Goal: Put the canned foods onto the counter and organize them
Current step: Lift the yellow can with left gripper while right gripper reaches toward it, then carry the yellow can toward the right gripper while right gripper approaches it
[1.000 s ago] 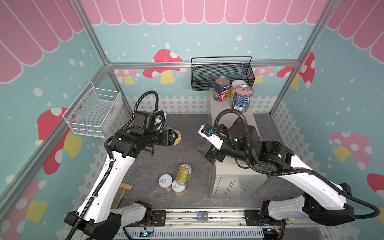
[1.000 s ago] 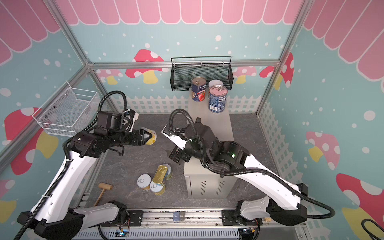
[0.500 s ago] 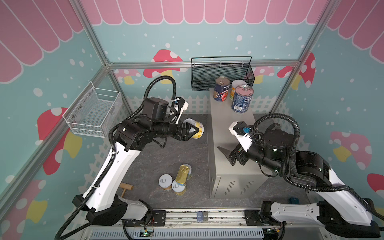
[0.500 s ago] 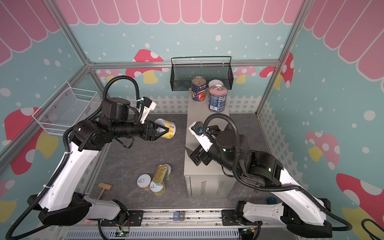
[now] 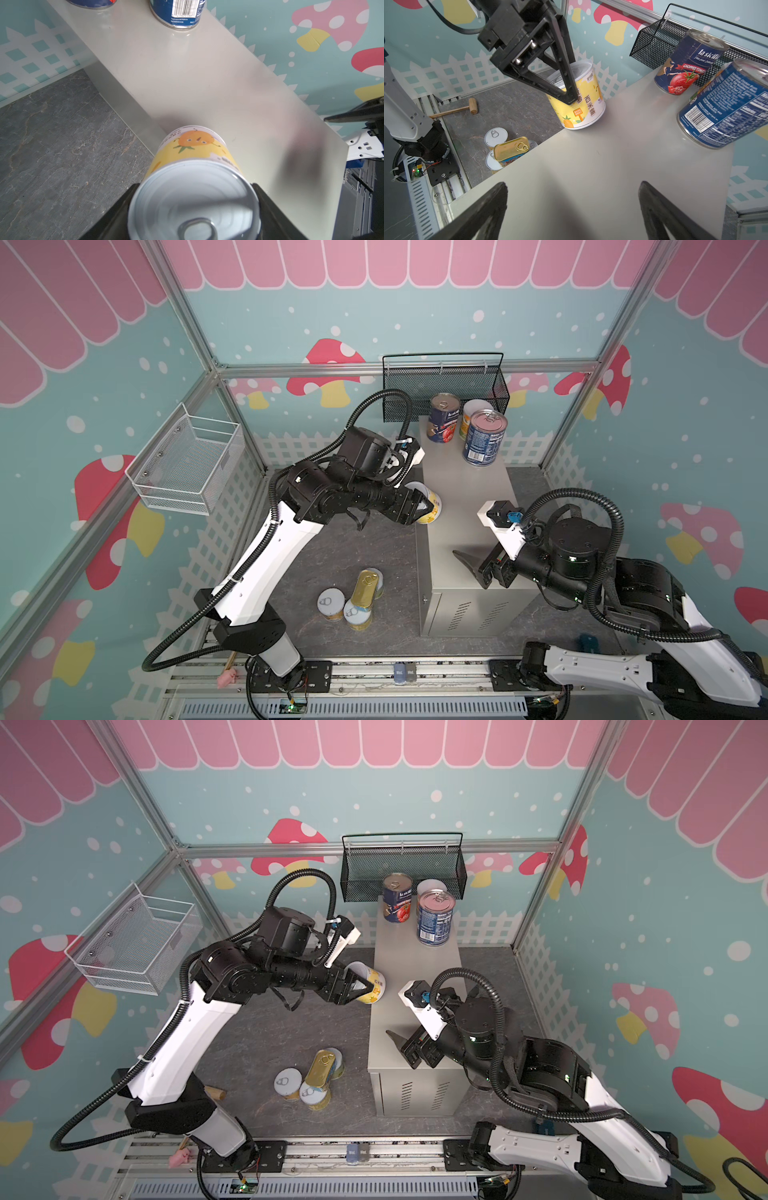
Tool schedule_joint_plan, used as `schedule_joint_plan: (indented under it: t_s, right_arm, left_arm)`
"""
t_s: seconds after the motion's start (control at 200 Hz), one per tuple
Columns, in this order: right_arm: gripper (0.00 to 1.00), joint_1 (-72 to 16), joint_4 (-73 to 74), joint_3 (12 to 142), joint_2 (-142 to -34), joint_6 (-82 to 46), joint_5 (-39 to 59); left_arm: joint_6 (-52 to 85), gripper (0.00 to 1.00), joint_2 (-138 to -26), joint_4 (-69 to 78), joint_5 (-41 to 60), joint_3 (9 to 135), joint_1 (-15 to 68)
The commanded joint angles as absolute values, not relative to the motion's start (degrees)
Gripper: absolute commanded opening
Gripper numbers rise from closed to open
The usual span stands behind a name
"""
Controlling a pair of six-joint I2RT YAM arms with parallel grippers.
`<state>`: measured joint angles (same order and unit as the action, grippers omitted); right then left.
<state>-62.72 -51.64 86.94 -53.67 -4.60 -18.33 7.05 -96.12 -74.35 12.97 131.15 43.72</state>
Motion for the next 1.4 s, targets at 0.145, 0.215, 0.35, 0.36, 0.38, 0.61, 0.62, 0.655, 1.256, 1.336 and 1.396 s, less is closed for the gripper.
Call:
schedule_joint_plan:
  t_s: [0.145,0.215,0.35,0.36,0.38,0.61,0.62,0.655,1.256,1.336,1.396]
  right_arm:
    - [0.99,-62.95,-51.00,84.87,-53.29,-3.18,-20.24]
    - [1.00,-62.98,-50.89,84.49,-53.10,-3.22,-20.54]
    - [0.99,-62.93,-50.72,83.83,-52.71,-3.88,-23.29]
    - [0.99,-63.00,-50.63,83.76,-52.62,-3.94,-23.86]
    - [0.99,-62.94,-50.33,83.54,-52.50,-4.14,-25.01]
    - [0.99,-62.94,-48.28,82.64,-52.13,-5.11,-32.25]
    - [0.99,-63.00,-48.22,82.60,-52.12,-5.14,-32.34]
    - [0.99,-62.99,-47.96,82.32,-52.12,-5.21,-32.87]
    - [0.99,-63.00,-35.40,73.99,-48.11,2.45,-31.74]
    - [0.99,-62.93,-33.51,72.56,-48.22,4.62,-29.14]
    - [0.99,-62.93,-32.37,71.57,-48.80,6.04,-27.70]
  left_arm:
    - [4.67,0.31,-101.47,-77.64,12.22,140.82,45.42]
    - [4.78,0.35,-102.86,-77.91,12.36,142.19,45.67]
    - [5.11,0.40,-105.28,-78.22,12.38,144.37,46.04]
    - [5.14,0.40,-105.47,-78.20,12.39,144.50,46.05]
    - [5.24,0.40,-105.75,-78.27,12.39,144.75,46.12]
    - [5.22,0.53,-108.75,-78.26,12.75,146.59,46.78]
    - [5.26,0.53,-108.84,-78.25,12.74,146.64,46.76]
    - [5.26,0.55,-109.13,-78.31,12.82,146.98,46.76]
    - [4.33,0.35,-108.85,-78.12,15.61,149.64,46.76]
    - [3.80,0.30,-107.49,-78.03,16.29,148.80,46.76]
    - [3.20,0.27,-106.31,-78.00,17.03,147.87,46.76]
